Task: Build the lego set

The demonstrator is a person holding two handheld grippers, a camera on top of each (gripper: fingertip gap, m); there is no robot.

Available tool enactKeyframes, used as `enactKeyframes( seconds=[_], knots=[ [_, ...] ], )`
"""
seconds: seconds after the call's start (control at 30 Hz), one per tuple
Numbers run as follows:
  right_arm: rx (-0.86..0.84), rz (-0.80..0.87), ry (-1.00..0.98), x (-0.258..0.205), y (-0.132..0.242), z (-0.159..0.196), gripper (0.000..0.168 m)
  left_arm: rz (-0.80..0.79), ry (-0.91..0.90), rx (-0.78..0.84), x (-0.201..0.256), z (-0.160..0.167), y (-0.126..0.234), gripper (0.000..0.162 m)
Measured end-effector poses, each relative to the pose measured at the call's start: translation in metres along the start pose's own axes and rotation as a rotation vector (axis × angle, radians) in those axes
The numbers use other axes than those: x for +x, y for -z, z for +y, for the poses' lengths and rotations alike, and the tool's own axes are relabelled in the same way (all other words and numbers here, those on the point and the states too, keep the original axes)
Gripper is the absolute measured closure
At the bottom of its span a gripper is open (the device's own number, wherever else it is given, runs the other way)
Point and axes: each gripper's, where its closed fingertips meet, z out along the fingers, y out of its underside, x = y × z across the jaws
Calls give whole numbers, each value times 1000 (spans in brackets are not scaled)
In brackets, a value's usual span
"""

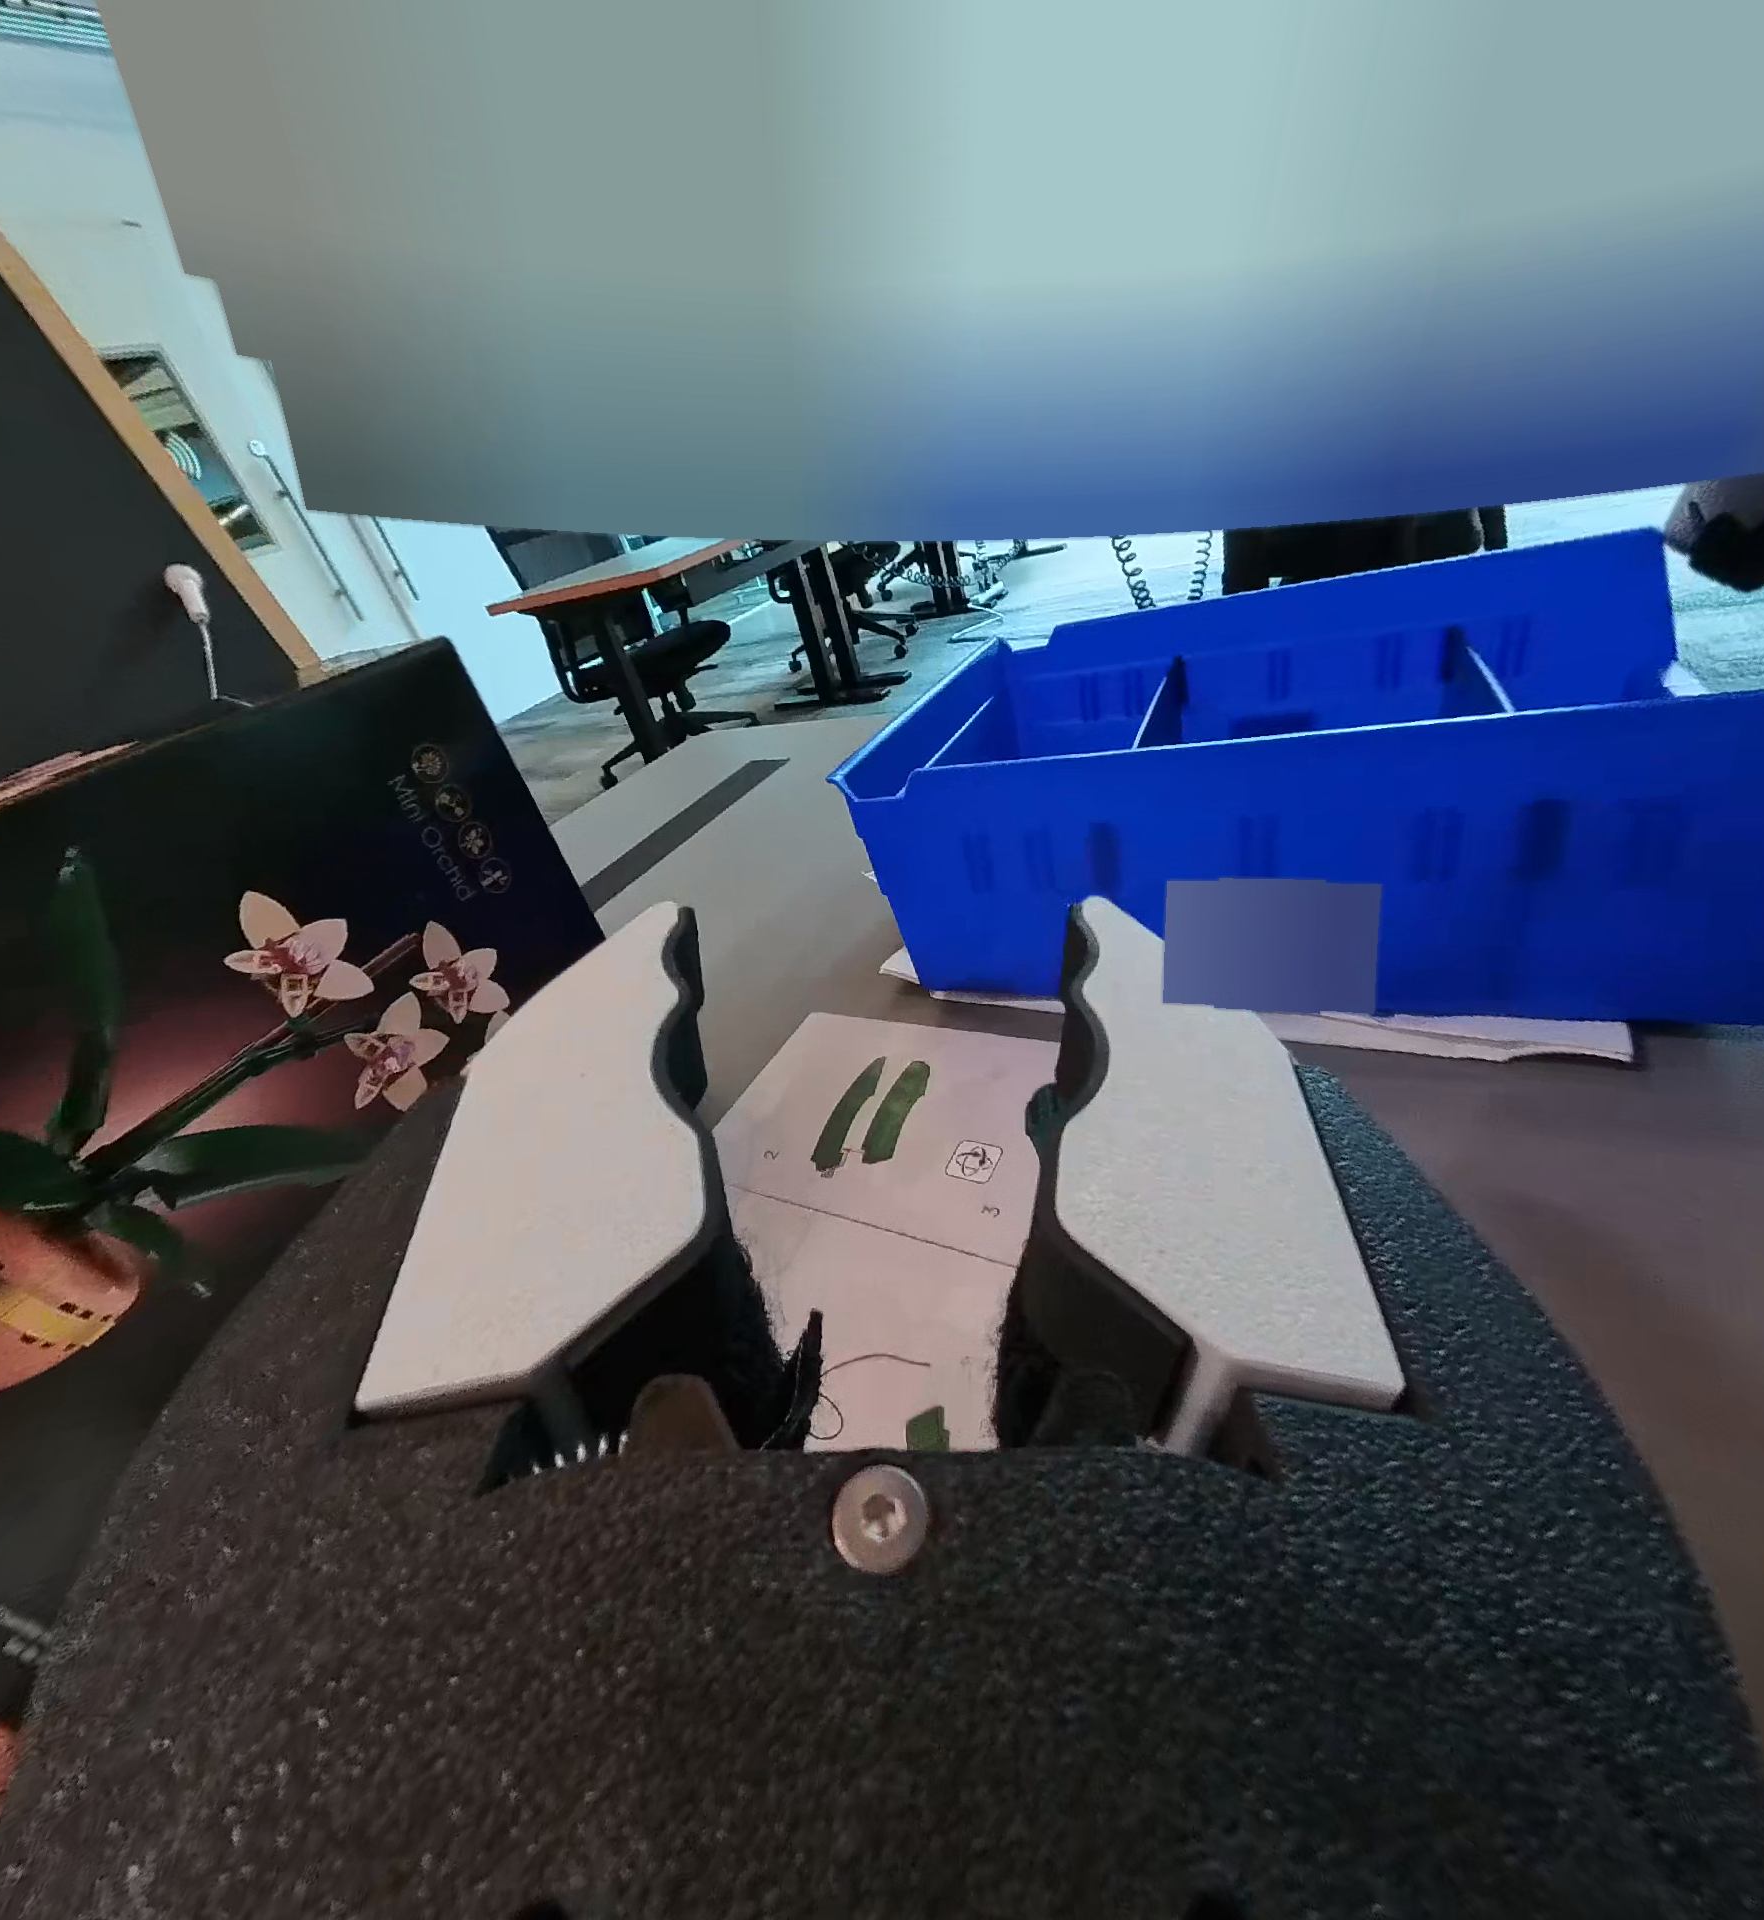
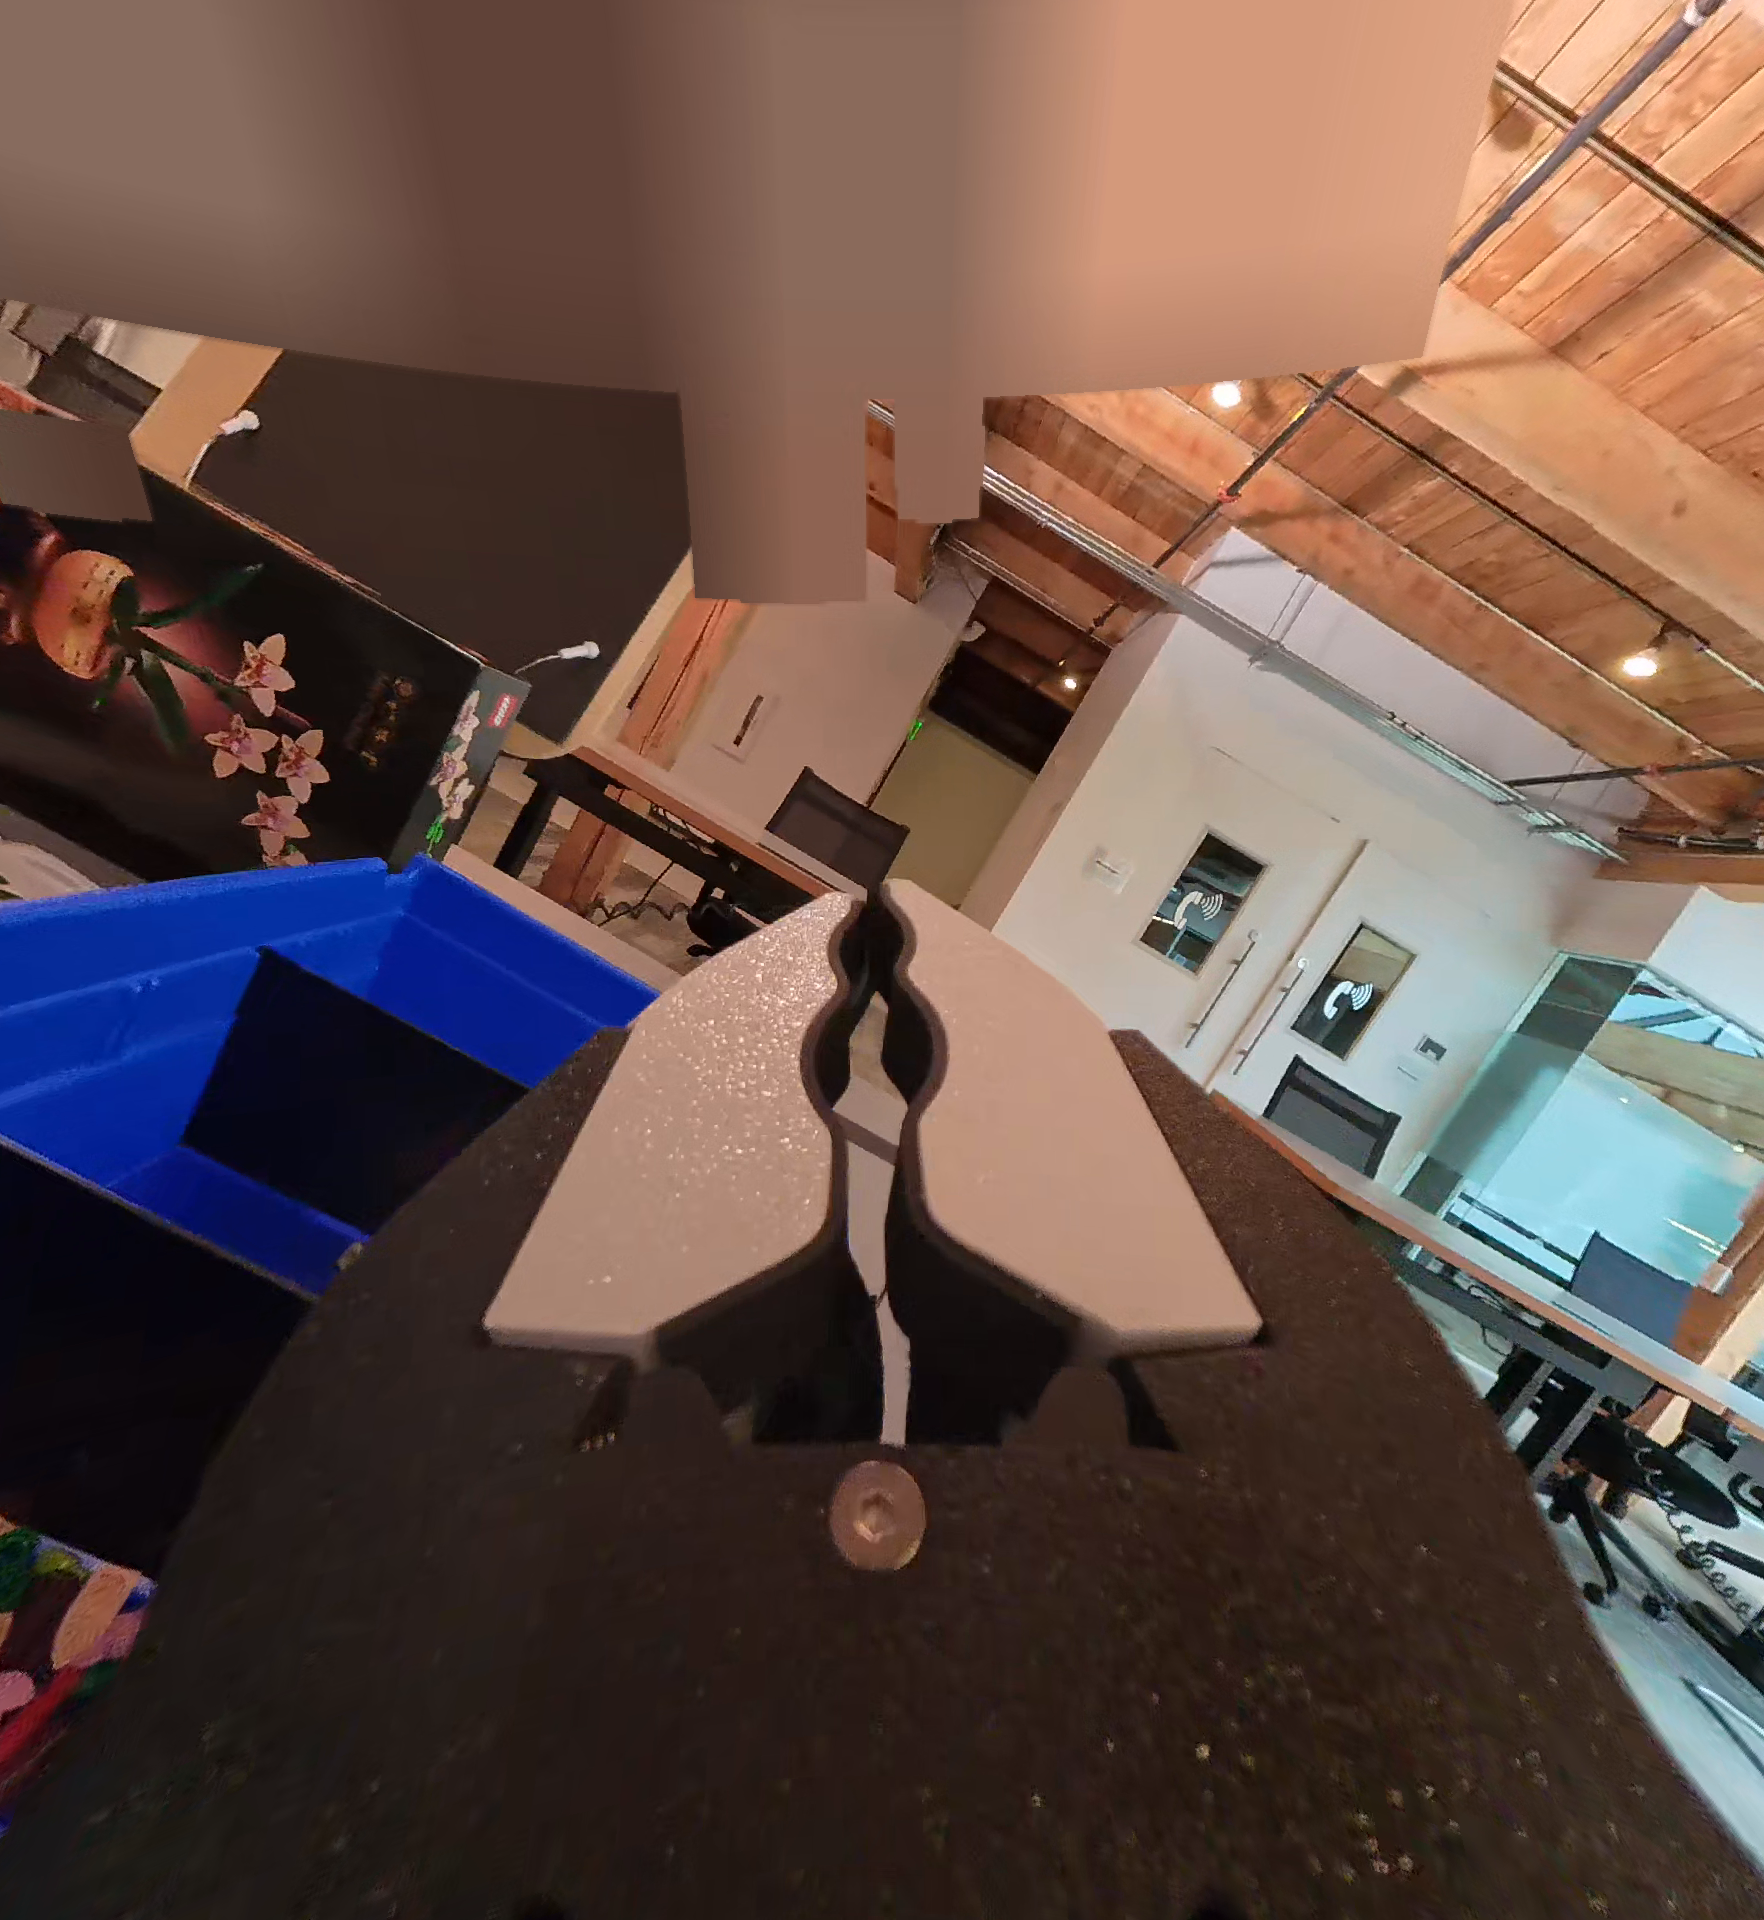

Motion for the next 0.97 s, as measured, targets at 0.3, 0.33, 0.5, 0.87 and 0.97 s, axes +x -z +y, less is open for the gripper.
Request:
enactKeyframes(
  seconds=[0.3,0.33,0.5,0.87,0.97],
  knots=[
    [-16,109,34,19,3,3,128,41,-4,34,11,0,-15,97],
    [-18,110,46,20,5,1,125,44,-12,30,12,1,-15,97],
    [-12,126,42,26,14,-7,114,54,15,39,14,0,-13,97],
    [-469,-700,24,-72,31,22,142,51,-33,40,19,-7,1,97],
    [-726,-1104,102,-104,52,50,156,40,-15,63,16,-9,9,98]
  ],
)
